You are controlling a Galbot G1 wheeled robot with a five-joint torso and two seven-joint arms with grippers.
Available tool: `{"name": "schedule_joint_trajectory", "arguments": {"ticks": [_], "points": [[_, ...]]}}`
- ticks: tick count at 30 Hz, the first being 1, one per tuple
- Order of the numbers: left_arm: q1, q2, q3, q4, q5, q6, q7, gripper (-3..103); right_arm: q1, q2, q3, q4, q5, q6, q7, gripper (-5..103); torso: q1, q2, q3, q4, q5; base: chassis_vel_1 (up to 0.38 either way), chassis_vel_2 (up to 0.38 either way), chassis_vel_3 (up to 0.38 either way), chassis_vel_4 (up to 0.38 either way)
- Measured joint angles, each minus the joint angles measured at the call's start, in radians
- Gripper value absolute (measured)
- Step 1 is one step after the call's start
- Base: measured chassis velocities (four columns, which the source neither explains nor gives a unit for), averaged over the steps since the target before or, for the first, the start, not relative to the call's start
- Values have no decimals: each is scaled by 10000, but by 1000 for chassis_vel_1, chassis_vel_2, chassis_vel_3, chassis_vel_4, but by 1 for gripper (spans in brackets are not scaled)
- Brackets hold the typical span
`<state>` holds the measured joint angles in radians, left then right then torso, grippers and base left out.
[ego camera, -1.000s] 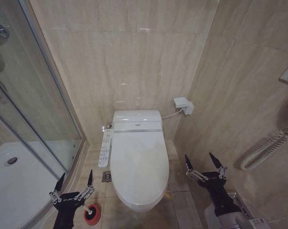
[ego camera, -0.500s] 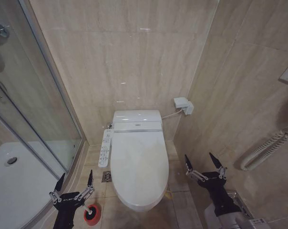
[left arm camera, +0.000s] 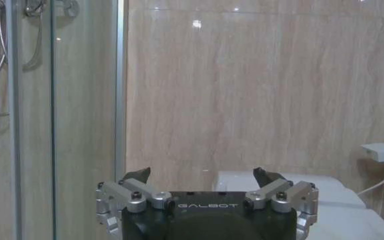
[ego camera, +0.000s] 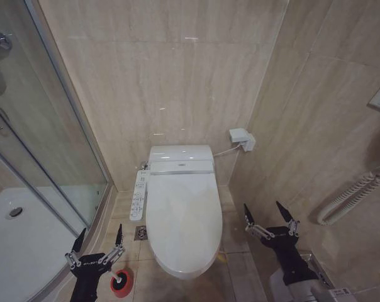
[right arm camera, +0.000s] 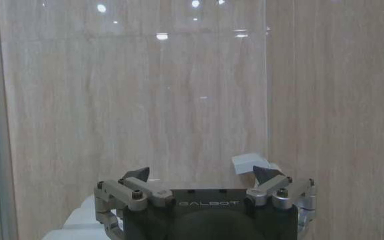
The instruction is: Open the toilet lid, clean the toilet bowl with a toilet brush, close the toilet lid, and flush.
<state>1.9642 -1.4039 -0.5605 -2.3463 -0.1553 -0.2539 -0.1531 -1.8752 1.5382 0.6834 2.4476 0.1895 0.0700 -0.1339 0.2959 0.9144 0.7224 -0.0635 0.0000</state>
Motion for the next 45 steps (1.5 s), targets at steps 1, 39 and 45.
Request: {"name": "schedule_joint_trajectory", "arguments": {"ticks": [1, 39, 45], "points": [[0, 0, 0, 1, 0, 0, 0, 100, 0, 0, 0, 0, 0, 0, 0, 100, 0, 0, 0, 0, 0, 0, 0, 0, 0], [-1253, -129, -3009, -1566, -2963, 6597, 1263, 100, 0, 0, 0, 0, 0, 0, 0, 100, 0, 0, 0, 0, 0, 0, 0, 0, 0], [-1775, 240, -2987, -553, -3010, 5768, 1273, 100, 0, -1, 2, 0, 0, 0, 0, 100, 0, 0, 0, 0, -1, 0, 0, 0, 0]]}}
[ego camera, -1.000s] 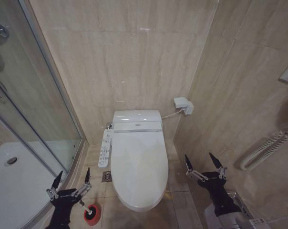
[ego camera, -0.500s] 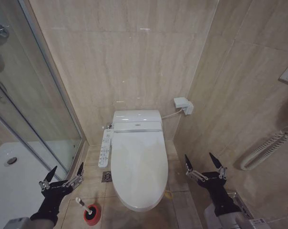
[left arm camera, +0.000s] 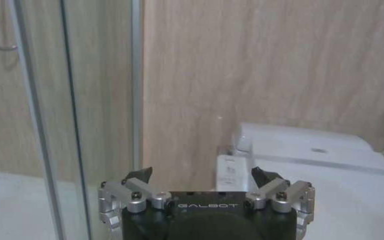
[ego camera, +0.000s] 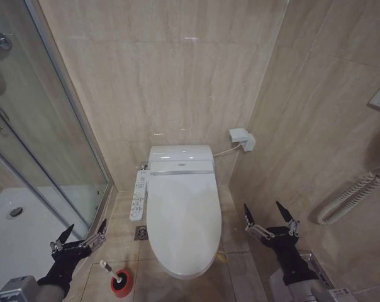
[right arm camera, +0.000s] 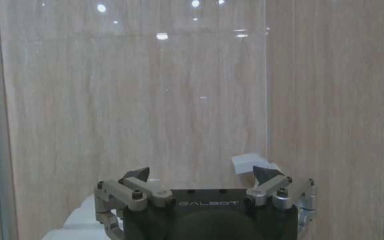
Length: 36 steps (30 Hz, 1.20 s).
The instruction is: Open the toilet lid, clean the toilet bowl with a toilet brush, close the toilet lid, and flush.
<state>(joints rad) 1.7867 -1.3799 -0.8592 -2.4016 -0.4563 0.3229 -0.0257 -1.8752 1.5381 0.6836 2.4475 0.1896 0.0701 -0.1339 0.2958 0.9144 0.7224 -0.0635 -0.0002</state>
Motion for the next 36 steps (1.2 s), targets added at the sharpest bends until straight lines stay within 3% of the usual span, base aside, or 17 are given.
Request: {"name": "schedule_joint_trajectory", "arguments": {"ticks": [1, 4, 7, 15, 26, 34, 35, 36], "points": [[0, 0, 0, 0, 0, 0, 0, 100, 0, 0, 0, 0, 0, 0, 0, 100, 0, 0, 0, 0, 0, 0, 0, 0, 0], [-697, 516, 83, 1394, -22, -1314, -6, 100, 0, 1, -1, 0, 0, 0, 0, 100, 0, 0, 0, -2, -1, 0, 0, 0, 0], [-957, 710, 116, 1908, -31, -1806, -11, 100, 0, 1, -1, 0, 0, -1, -1, 100, 1, 0, 1, -3, -3, 0, 0, 0, 0], [-1066, 779, 146, 2129, -44, -2000, -10, 100, 0, 1, -1, 0, 0, 0, -1, 100, 0, 0, 0, 1, 2, 0, 0, 0, 0], [-3381, 1496, 1330, 5375, -488, -3459, 479, 98, 1, 0, -1, 0, 0, 0, -1, 100, 1, 0, 1, 0, -1, 0, 0, 0, 0], [-3704, 1593, 1500, 5814, -544, -3665, 562, 97, 0, 0, -1, 0, 0, 0, -1, 100, 1, 0, 1, 3, 3, 0, 0, 0, 0], [-3840, 1634, 1564, 5972, -543, -3715, 615, 88, 0, 0, -1, 0, 0, 0, -1, 100, 0, 0, 0, 4, 3, 0, 0, 0, 0], [-3840, 1634, 1564, 5972, -543, -3715, 615, 88, 0, 0, -1, 0, 0, 0, -1, 100, 0, 0, 0, 4, 3, 0, 0, 0, 0]]}}
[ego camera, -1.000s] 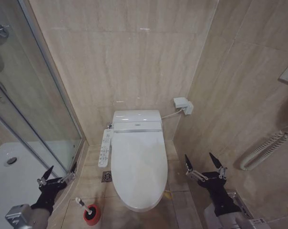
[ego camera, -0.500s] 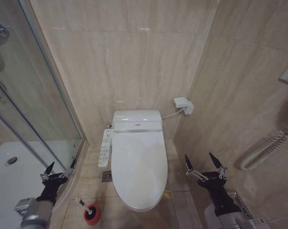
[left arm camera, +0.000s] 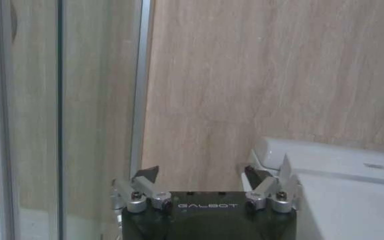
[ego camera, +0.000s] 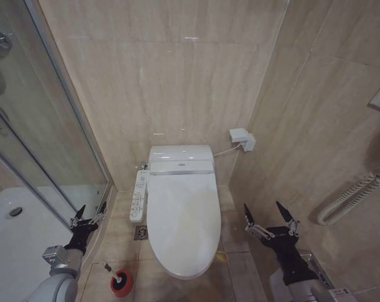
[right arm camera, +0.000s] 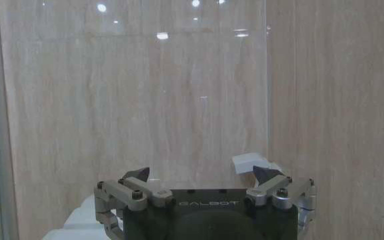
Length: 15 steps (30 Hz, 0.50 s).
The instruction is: Open the toilet lid, clean the toilet bowl with a toilet brush, close the toilet lid, and flush.
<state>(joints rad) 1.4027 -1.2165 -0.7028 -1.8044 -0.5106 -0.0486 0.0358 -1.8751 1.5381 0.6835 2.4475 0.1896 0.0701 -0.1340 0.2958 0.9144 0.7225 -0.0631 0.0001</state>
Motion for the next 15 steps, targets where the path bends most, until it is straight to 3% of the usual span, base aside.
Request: {"name": "schedule_joint_trajectory", "arguments": {"ticks": [6, 7, 15], "points": [[-1552, 441, 564, 1368, 80, -372, 490, 88, 0, 1, 0, 0, 0, 0, 1, 100, 2, -1, 0, -11, 0, 0, 0, 0, 0], [-1770, 552, 656, 1564, 62, -407, 569, 98, 0, 0, 0, 0, 0, -1, 0, 100, 1, -1, 1, -2, 1, 0, 0, 0, 0], [-3386, 1238, 1453, 2786, -104, -664, 1140, 99, 0, 0, 0, 0, 0, 0, 0, 100, 1, -1, 0, -9, -4, 0, 0, 0, 0]]}}
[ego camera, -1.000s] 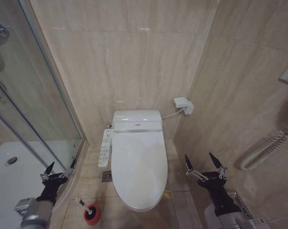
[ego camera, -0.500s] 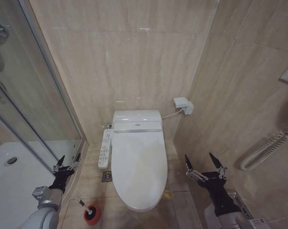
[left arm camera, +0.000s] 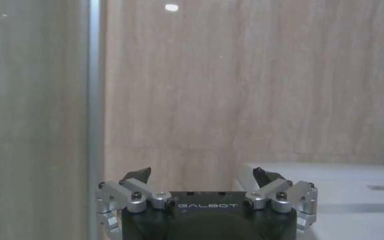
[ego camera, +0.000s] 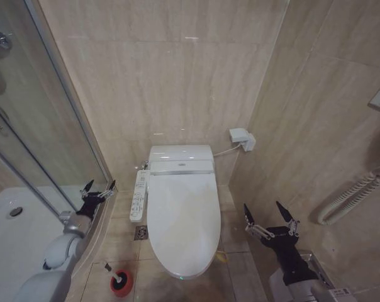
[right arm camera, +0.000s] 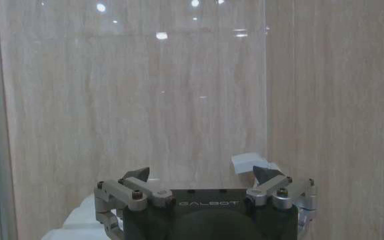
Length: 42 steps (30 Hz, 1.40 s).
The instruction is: Open the toilet lid, clean the toilet bowl with a toilet brush, close the toilet lid, and flush.
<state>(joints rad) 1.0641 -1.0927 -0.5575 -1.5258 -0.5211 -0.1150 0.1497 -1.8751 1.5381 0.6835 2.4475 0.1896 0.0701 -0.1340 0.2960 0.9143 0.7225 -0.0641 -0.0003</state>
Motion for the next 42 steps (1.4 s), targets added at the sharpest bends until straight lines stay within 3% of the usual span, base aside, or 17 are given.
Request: {"name": "schedule_joint_trajectory", "arguments": {"ticks": [42], "points": [[967, -364, -279, -268, 118, -217, 562, 100, 0, 0, 0, 0, 0, 0, 0, 100, -1, 2, -1, 3, 3, -9, 7, 10, -9]]}}
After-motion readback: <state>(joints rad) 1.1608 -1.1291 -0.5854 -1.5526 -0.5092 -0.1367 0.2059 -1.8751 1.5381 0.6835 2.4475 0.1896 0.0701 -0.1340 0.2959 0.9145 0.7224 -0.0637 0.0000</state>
